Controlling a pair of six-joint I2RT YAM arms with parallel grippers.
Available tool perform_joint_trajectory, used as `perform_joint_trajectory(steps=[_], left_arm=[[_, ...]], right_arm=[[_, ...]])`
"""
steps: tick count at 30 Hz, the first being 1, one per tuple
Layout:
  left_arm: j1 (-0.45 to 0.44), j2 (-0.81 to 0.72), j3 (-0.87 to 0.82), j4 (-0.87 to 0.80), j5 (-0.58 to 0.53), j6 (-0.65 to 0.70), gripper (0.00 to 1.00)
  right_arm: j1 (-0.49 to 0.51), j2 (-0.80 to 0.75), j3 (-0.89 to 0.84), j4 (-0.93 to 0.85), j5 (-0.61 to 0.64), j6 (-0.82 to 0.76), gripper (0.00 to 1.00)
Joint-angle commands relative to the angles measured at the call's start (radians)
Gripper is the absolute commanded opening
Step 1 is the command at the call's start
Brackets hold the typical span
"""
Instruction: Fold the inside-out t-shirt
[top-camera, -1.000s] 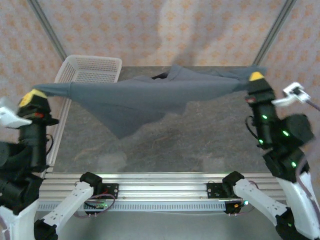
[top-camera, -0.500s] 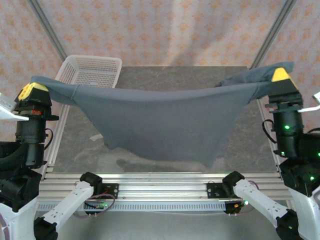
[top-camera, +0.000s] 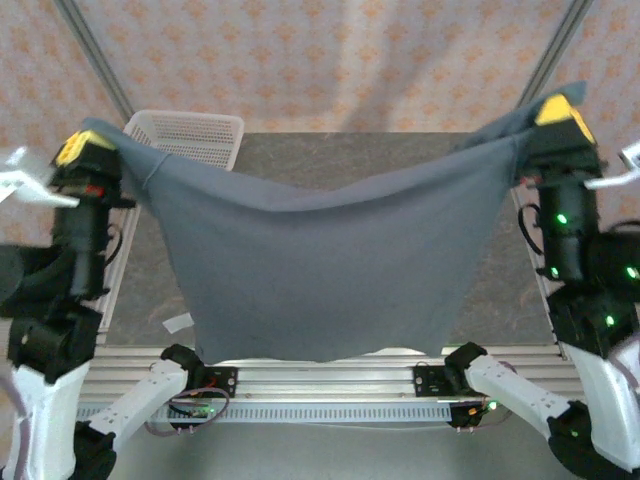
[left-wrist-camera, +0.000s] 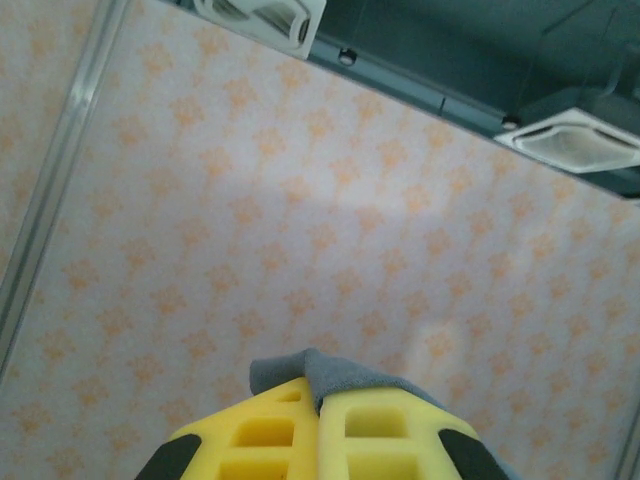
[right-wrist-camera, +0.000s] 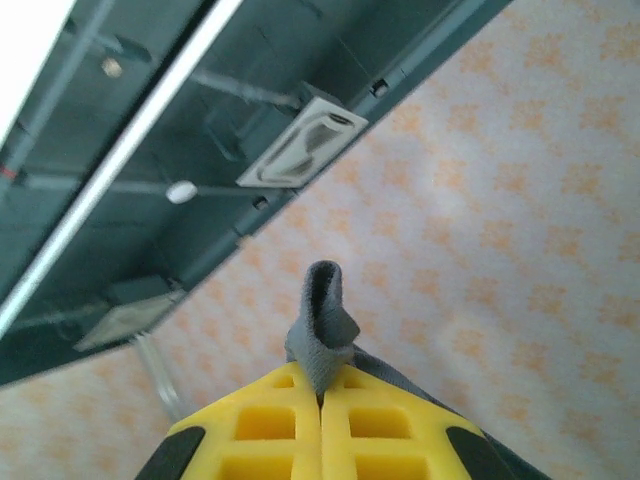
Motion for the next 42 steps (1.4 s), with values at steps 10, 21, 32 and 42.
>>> perform_joint_trajectory(steps=[10, 21, 32, 42], left_arm=[[0.058, 0.302, -0.118, 0.314, -0.104, -0.03, 0.0], [0.106, 0.781, -0.19, 0.365, -0.133, -0.163, 0.92], [0.012, 0.513, -0.362, 0.101, 0.195, -0.172, 1.0], [-0.208, 0.262, -0.706, 0.024, 0.301, -0.13, 0.98]], right_arm=[[-0.165, 0.358, 0.132, 0.049, -0.004, -0.05, 0.0], [-0.402, 0.777, -0.006, -0.097, -0.283, 0.168, 0.67], [-0.375, 0.525, -0.325, -0.331, -0.421, 0.271, 0.81], [-0.008, 0.563, -0.549, -0.554, -0.241, 0.283, 0.78]])
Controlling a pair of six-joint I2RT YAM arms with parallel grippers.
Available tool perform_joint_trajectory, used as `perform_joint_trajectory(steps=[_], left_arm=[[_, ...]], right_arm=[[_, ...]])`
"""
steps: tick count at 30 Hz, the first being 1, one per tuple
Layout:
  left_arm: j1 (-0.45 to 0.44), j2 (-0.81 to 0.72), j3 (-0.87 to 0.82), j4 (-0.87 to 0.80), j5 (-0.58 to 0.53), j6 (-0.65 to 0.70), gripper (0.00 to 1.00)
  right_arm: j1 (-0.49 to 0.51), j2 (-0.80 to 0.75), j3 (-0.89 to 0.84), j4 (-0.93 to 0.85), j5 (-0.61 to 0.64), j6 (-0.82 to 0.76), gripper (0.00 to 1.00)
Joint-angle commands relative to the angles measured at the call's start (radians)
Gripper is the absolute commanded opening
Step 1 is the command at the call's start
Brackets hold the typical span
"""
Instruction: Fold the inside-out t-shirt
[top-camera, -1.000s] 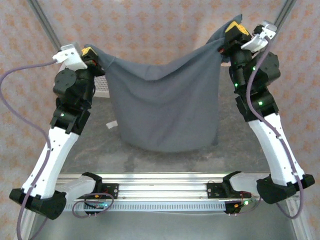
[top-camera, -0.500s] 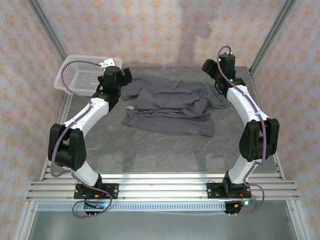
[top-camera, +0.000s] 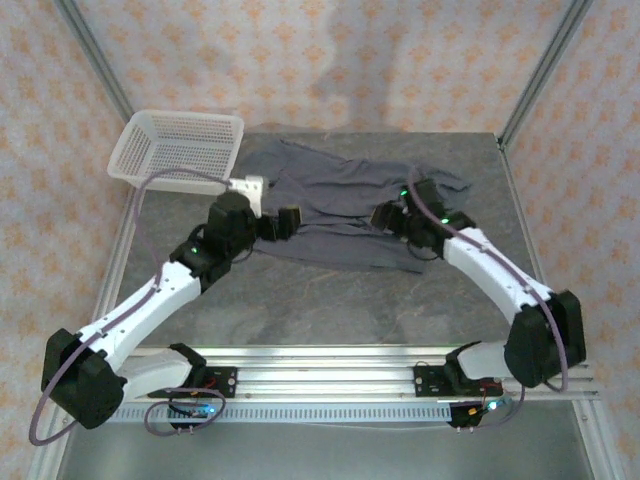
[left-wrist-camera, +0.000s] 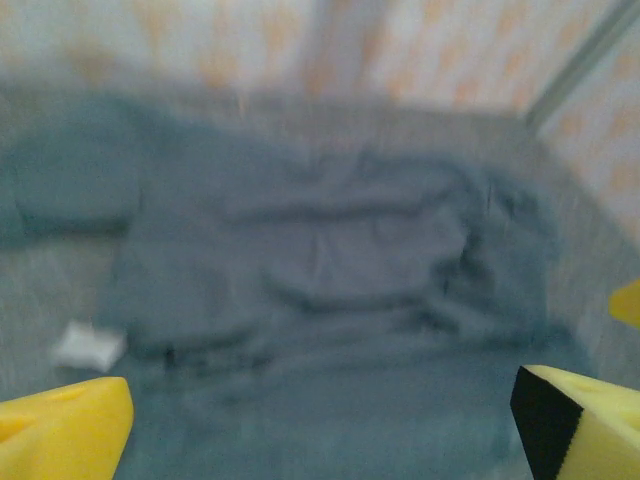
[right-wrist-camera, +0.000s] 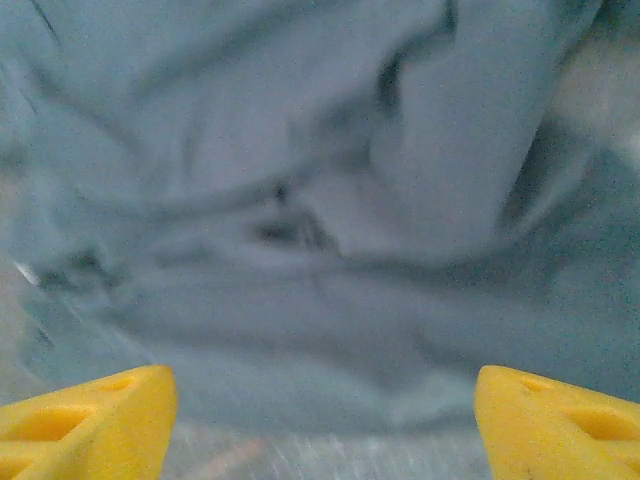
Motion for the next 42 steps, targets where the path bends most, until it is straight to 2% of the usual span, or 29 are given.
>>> perform_joint_trajectory(steps=[1, 4, 7, 9, 10, 11, 12, 13, 15, 16, 20, 26, 29, 33, 36, 40, 42], left_arm=[[-0.028, -0.106, -0.061, -0.07, 0.026, 0.018, 0.98], [-0.029, -0.169, -0.09, -0.132, -0.006, 0.033, 0.99], [-0.03, -0.212, -0.094, -0.187, -0.034, 0.042, 0.99], [-0.029, -0.228, -0.094, -0.211, -0.058, 0.038, 1.0], [-0.029, -0.232, -0.094, -0.22, -0.073, 0.034, 1.0], [-0.029, -0.233, -0.095, -0.224, -0.081, 0.032, 1.0], [-0.029, -0.232, -0.095, -0.226, -0.087, 0.029, 1.0], [-0.029, -0.23, -0.096, -0.224, -0.092, 0.027, 1.0], [-0.029, -0.223, -0.099, -0.214, -0.093, 0.021, 1.0], [-0.028, -0.217, -0.1, -0.206, -0.089, 0.018, 1.0], [-0.03, -0.189, -0.088, -0.193, -0.057, 0.005, 1.0], [-0.044, -0.165, -0.082, -0.165, 0.068, 0.042, 1.0], [-0.105, -0.161, -0.091, -0.144, 0.119, 0.1, 1.0], [-0.255, -0.146, -0.131, -0.063, 0.139, 0.213, 1.0], [-0.361, -0.106, -0.169, 0.023, 0.131, 0.304, 1.0], [-0.406, -0.013, -0.201, 0.156, 0.13, 0.357, 1.0], [-0.434, 0.056, -0.208, 0.238, 0.077, 0.392, 1.0]], right_arm=[[0.119, 0.096, 0.015, -0.076, 0.089, 0.009, 0.78], [0.195, 0.25, 0.078, -0.106, 0.176, -0.005, 0.78], [0.216, 0.381, 0.123, -0.14, 0.307, 0.034, 0.77], [0.216, 0.41, 0.114, -0.116, 0.335, 0.04, 0.73], [0.216, 0.413, 0.105, -0.101, 0.335, 0.045, 0.65], [0.216, 0.41, 0.097, -0.09, 0.329, 0.046, 0.49], [0.216, 0.401, 0.088, -0.087, 0.322, 0.052, 0.29], [0.217, 0.382, 0.074, -0.082, 0.311, 0.053, 0.17], [0.218, 0.335, 0.035, -0.065, 0.291, 0.058, 0.04], [0.218, 0.308, 0.013, -0.065, 0.278, 0.065, 0.01], [0.221, 0.199, -0.065, -0.101, 0.236, 0.097, 0.0], [0.283, -0.041, -0.211, -0.142, 0.148, 0.188, 0.0], [0.319, -0.137, -0.257, -0.202, 0.141, 0.229, 0.0], [0.328, -0.25, -0.279, -0.259, 0.109, 0.246, 0.0], [0.328, -0.328, -0.253, -0.282, 0.131, 0.249, 0.0], [0.328, -0.381, -0.186, -0.299, 0.179, 0.254, 0.0], [0.328, -0.391, -0.153, -0.296, 0.176, 0.258, 0.0]])
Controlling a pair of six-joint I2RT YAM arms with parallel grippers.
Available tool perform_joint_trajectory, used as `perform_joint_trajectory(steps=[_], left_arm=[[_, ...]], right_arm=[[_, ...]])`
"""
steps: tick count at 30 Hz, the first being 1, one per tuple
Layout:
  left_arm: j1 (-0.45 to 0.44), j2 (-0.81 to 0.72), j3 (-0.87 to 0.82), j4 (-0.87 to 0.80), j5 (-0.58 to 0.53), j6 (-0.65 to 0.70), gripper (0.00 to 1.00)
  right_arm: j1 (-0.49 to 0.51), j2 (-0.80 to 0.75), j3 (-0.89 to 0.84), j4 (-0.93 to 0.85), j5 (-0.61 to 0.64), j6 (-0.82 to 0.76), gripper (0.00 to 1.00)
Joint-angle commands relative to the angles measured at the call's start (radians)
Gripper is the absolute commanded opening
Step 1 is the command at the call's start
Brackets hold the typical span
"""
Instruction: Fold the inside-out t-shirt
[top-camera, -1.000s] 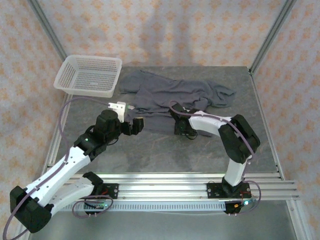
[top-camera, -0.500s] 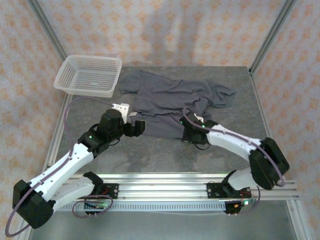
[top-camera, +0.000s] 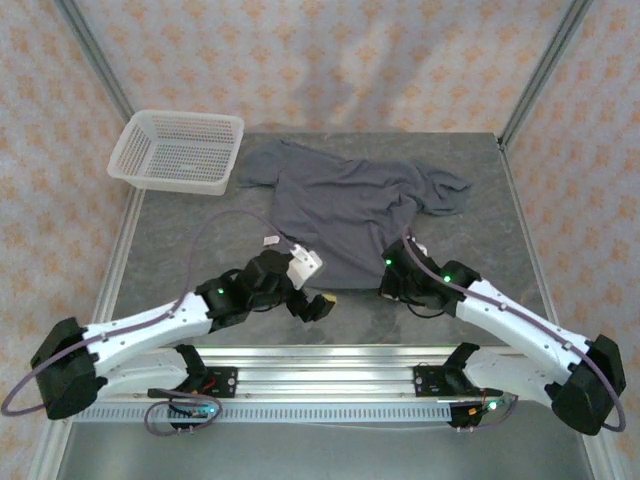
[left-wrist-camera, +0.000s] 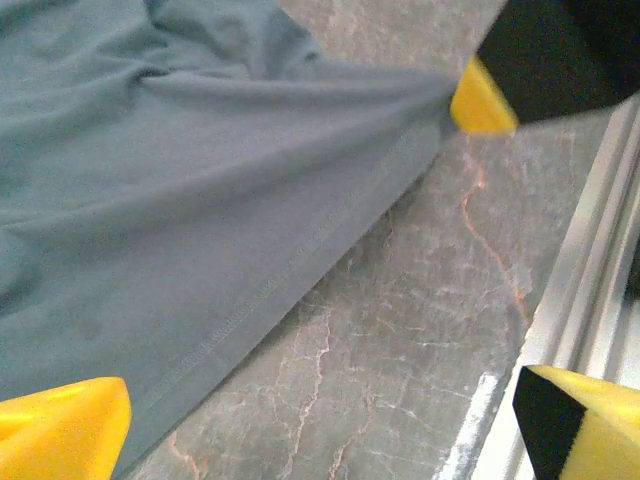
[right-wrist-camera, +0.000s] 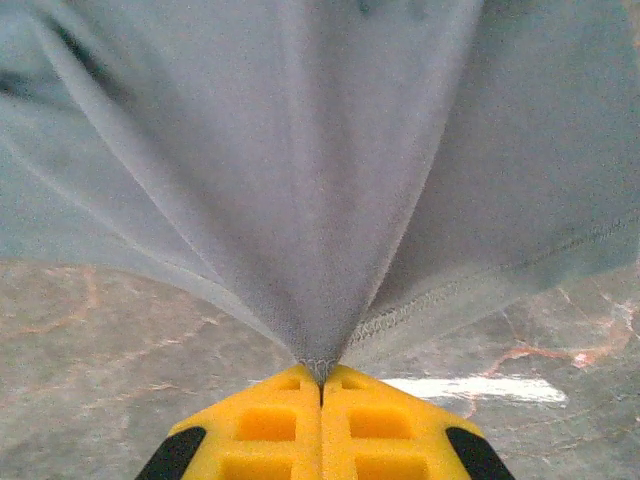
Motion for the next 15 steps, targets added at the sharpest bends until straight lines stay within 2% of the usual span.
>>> perform_joint_trajectory(steps=[1, 6, 8, 11, 12, 15], left_arm=[[-0.043, 0.082, -0.014, 0.189, -0.076, 0.119, 1.0], [-0.099, 0.279, 0.022, 0.385, -0.198, 0.177, 1.0], [-0.113, 0.365, 0.04, 0.472, -0.347, 0.166, 1.0], [-0.121, 0.471, 0.1, 0.511, -0.696, 0.088, 1.0], [-0.119, 0.498, 0.121, 0.513, -0.774, 0.079, 1.0], [-0.108, 0.56, 0.164, 0.532, -0.848, 0.079, 1.0]], right_arm=[[0.004, -0.025, 0.075, -0.032, 0.038, 0.022, 0.0], [0.004, -0.036, 0.128, -0.012, 0.026, 0.04, 0.0], [0.004, -0.037, 0.14, -0.003, 0.015, 0.049, 0.0], [0.004, -0.036, 0.15, 0.006, -0.004, 0.055, 0.0], [0.004, -0.036, 0.151, 0.003, -0.007, 0.056, 0.0], [0.003, -0.039, 0.154, -0.013, -0.006, 0.06, 0.0]])
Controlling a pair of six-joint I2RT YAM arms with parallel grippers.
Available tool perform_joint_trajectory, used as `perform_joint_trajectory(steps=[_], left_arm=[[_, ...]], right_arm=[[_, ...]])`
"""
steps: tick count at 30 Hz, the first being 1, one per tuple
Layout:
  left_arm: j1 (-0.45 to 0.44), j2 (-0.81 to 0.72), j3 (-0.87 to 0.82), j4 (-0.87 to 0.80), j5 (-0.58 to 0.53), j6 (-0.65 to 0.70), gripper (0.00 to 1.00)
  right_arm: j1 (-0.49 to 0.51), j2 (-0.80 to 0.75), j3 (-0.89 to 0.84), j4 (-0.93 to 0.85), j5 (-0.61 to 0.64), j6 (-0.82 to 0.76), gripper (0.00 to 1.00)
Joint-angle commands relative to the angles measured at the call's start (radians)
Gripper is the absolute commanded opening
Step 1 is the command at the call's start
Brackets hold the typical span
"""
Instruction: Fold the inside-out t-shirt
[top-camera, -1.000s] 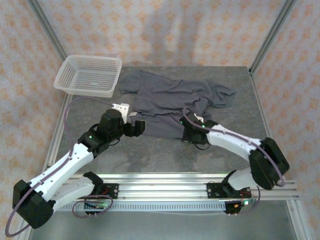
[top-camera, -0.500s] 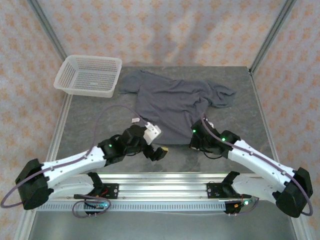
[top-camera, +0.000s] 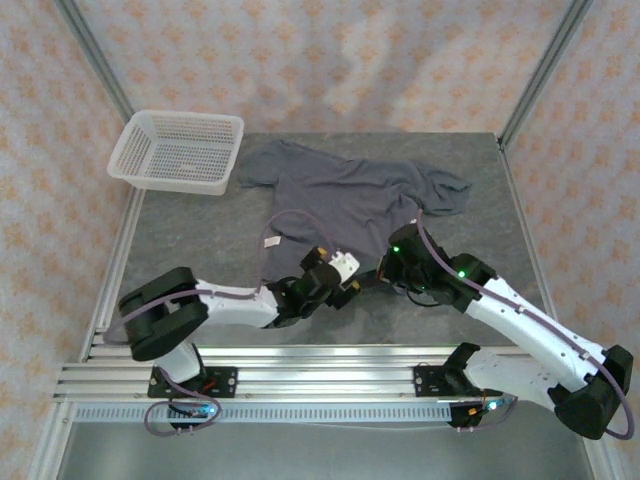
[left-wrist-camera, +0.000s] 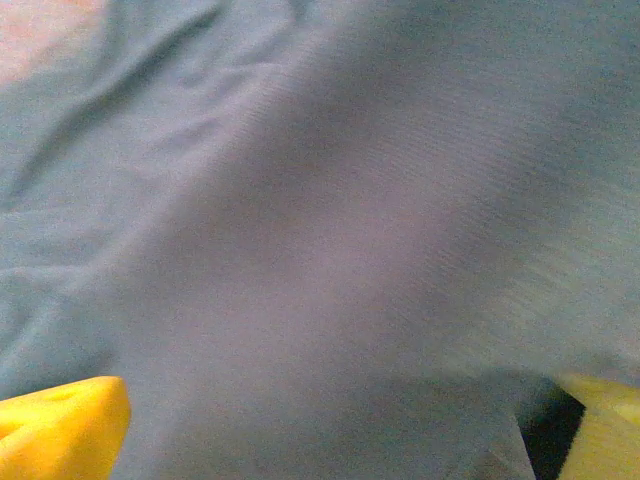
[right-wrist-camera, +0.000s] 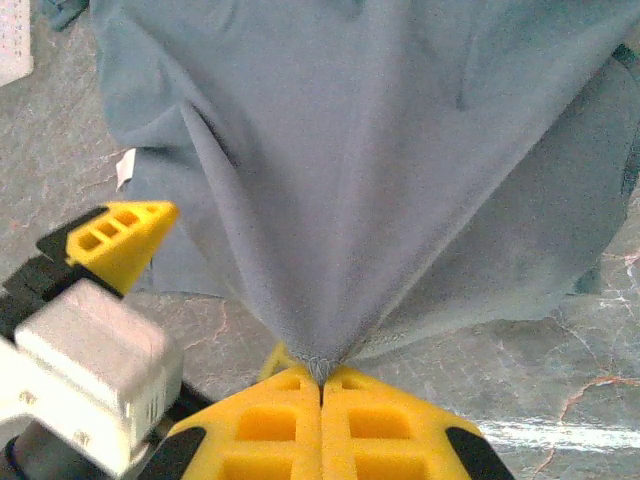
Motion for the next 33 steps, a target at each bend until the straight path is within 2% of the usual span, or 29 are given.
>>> perform_joint_trajectory(steps=[1, 2, 3, 4, 5, 6, 7, 8, 11, 14, 18, 21, 23, 26, 29, 33], left_arm=[[0.015, 0.036, 0.064, 0.106, -0.271, -0.032, 1.0], [0.033, 0.042, 0.064, 0.11, -0.29, -0.048, 1.0], [0.057, 0.032, 0.054, 0.11, -0.292, -0.07, 0.93], [0.081, 0.013, 0.039, 0.105, -0.288, -0.093, 0.76], [0.109, -0.02, 0.018, 0.095, -0.263, -0.113, 0.41], [0.135, -0.061, 0.004, 0.064, -0.214, -0.122, 0.17], [0.151, -0.101, 0.003, 0.015, -0.131, -0.116, 0.04], [0.164, -0.15, 0.01, -0.059, -0.018, -0.096, 0.0], [0.164, -0.294, 0.037, -0.293, 0.288, -0.046, 0.0], [0.164, -0.433, -0.007, -0.384, 0.414, -0.108, 0.0], [0.163, -0.566, -0.094, -0.437, 0.418, -0.202, 0.0], [0.162, -0.606, -0.111, -0.475, 0.421, -0.242, 0.0], [0.162, -0.599, -0.093, -0.496, 0.438, -0.256, 0.0], [0.163, -0.544, -0.027, -0.539, 0.468, -0.25, 0.0], [0.162, -0.497, 0.034, -0.562, 0.459, -0.271, 0.0], [0.164, -0.491, 0.096, -0.561, 0.455, -0.339, 0.0]], right_arm=[[0.004, -0.018, 0.031, -0.017, 0.009, 0.017, 0.0], [0.004, -0.023, 0.031, -0.026, 0.018, 0.018, 0.0], [0.003, -0.026, 0.033, -0.037, 0.034, 0.019, 0.0], [0.004, -0.031, 0.034, -0.055, 0.055, 0.023, 0.0], [0.002, -0.038, 0.036, -0.083, 0.086, 0.031, 0.0], [0.0, -0.045, 0.038, -0.11, 0.118, 0.037, 0.0], [-0.002, -0.05, 0.034, -0.124, 0.135, 0.036, 0.0], [-0.008, -0.055, 0.028, -0.13, 0.147, 0.027, 0.0], [-0.011, -0.041, 0.006, -0.113, 0.151, -0.009, 0.0], [-0.011, -0.02, -0.031, -0.072, 0.133, -0.019, 0.0], [-0.011, -0.024, -0.068, -0.023, 0.107, -0.037, 0.0], [-0.004, -0.036, -0.071, 0.002, 0.065, -0.081, 0.08], [0.027, -0.047, -0.069, 0.028, 0.046, -0.113, 0.1], [0.104, -0.055, -0.091, 0.105, 0.061, -0.129, 0.15], [0.217, -0.054, -0.161, 0.274, 0.121, -0.128, 0.26], [0.412, 0.028, -0.256, 0.593, 0.254, -0.25, 0.26]])
